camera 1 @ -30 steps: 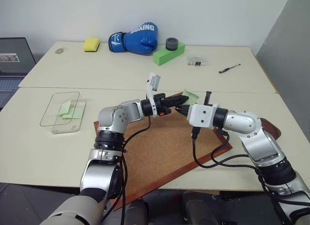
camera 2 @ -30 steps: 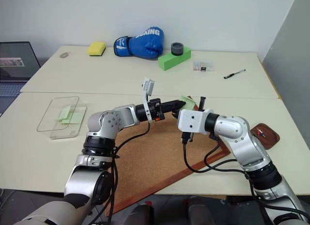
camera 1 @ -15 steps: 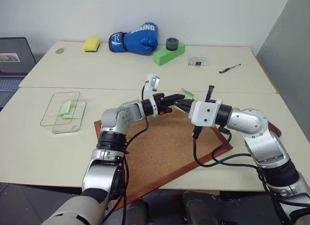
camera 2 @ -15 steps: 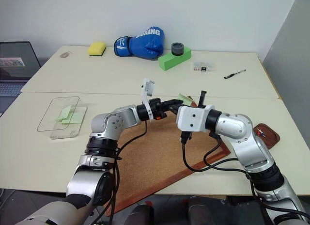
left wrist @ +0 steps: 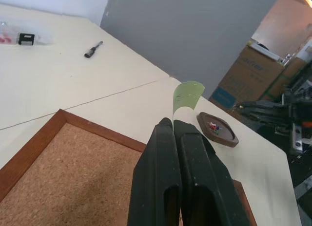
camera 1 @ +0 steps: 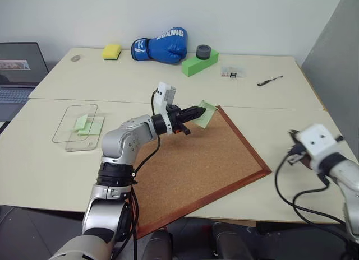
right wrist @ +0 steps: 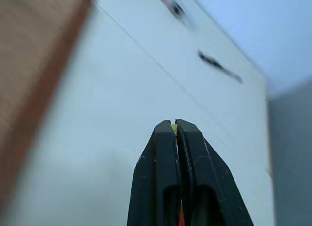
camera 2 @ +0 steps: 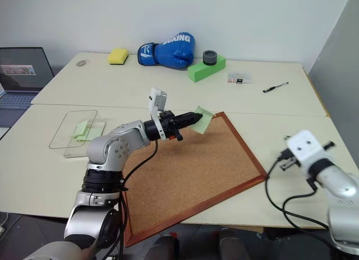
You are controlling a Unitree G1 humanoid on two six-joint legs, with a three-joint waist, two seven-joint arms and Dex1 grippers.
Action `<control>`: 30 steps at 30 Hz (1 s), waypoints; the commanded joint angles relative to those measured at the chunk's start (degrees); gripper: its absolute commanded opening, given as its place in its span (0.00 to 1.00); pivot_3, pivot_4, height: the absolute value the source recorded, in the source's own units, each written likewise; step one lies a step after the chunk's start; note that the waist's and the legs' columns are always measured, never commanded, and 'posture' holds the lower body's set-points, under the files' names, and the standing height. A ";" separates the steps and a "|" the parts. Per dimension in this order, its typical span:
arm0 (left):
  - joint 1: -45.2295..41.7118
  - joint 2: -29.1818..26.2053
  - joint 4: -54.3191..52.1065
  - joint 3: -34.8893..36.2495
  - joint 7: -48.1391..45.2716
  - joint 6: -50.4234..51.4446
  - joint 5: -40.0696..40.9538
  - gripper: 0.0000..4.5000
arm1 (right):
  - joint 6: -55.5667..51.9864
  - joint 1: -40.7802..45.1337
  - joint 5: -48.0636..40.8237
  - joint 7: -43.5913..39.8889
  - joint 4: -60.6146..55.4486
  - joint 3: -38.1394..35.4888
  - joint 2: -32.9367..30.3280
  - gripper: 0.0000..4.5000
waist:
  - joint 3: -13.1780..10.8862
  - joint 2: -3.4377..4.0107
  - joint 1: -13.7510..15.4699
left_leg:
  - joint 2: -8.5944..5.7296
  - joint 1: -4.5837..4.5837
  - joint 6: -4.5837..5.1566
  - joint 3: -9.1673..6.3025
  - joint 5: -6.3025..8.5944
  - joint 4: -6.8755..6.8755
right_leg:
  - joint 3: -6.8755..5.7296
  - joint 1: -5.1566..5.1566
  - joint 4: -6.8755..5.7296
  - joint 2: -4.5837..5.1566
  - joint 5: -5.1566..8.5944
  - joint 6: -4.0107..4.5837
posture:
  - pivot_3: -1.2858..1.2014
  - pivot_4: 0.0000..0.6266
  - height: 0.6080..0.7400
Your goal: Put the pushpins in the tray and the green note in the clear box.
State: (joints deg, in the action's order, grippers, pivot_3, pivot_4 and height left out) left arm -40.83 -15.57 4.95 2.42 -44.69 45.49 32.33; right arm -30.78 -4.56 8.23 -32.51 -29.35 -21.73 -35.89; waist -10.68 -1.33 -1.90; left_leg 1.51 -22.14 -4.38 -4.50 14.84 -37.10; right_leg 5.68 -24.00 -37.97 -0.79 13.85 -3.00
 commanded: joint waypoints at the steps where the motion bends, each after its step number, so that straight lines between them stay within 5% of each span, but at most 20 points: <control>1: 0.00 -0.16 -3.60 -1.04 -1.02 -1.42 0.64 0.01 | -0.10 -1.81 -0.53 2.61 4.19 -5.81 -0.44 0.00 | 0.00 0.00 -0.15 | 0.00 0.06 0.00 0.02 0.00 0.00 | 0.02 0.04 -0.01 0.00 0.00 0.00 | 0.52 0.24 1.00; 20: 0.14 -0.93 -2.57 -2.75 -0.80 -3.92 -0.84 0.01 | 7.02 3.64 -4.89 6.99 20.14 -0.22 0.33 0.00 | 0.00 0.01 -1.42 | 0.00 0.38 0.04 0.06 -0.01 0.04 | 0.08 0.40 0.10 -0.02 0.00 -0.01 | 0.52 0.24 1.00; 30: -0.04 -1.21 -2.33 -2.71 -0.93 -4.35 -1.16 0.00 | 6.67 4.63 -6.66 7.26 22.43 -0.10 -0.06 0.49 | 0.00 0.01 -1.43 | 0.00 0.39 0.04 0.06 -0.01 0.04 | 0.08 0.40 0.09 -0.02 0.01 -0.01 | 0.52 0.24 1.00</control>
State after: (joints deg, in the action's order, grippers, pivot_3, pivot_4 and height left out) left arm -40.35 -16.31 3.62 -0.67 -45.59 42.15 31.28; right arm -24.48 -0.94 2.49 -25.89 -6.36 -21.01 -35.10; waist -10.67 -1.32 -3.34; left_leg 1.52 -21.75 -4.34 -4.45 14.83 -37.06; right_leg 5.75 -23.61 -37.87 -0.81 13.86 -3.00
